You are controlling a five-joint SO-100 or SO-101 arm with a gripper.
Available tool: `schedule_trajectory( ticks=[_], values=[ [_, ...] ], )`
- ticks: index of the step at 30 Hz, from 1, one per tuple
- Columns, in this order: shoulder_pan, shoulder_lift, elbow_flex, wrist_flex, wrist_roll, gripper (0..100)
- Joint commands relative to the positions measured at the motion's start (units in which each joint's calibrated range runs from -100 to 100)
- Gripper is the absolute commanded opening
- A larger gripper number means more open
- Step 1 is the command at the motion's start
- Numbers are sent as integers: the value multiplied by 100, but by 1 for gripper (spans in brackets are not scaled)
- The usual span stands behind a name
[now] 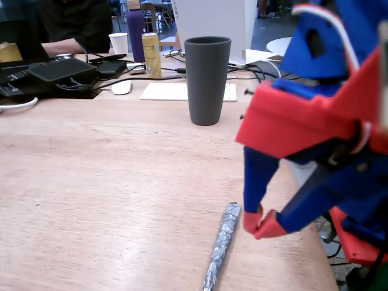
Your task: Grab the fork and place it in gray glass
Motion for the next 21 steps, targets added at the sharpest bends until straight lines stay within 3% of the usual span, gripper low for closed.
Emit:
schedule_trajectory(
  ticks=[1, 21],
  values=[
    [-23, 228, -286, -420, 15, 0],
    [-23, 1360, -249, -699, 20, 0]
  ],
)
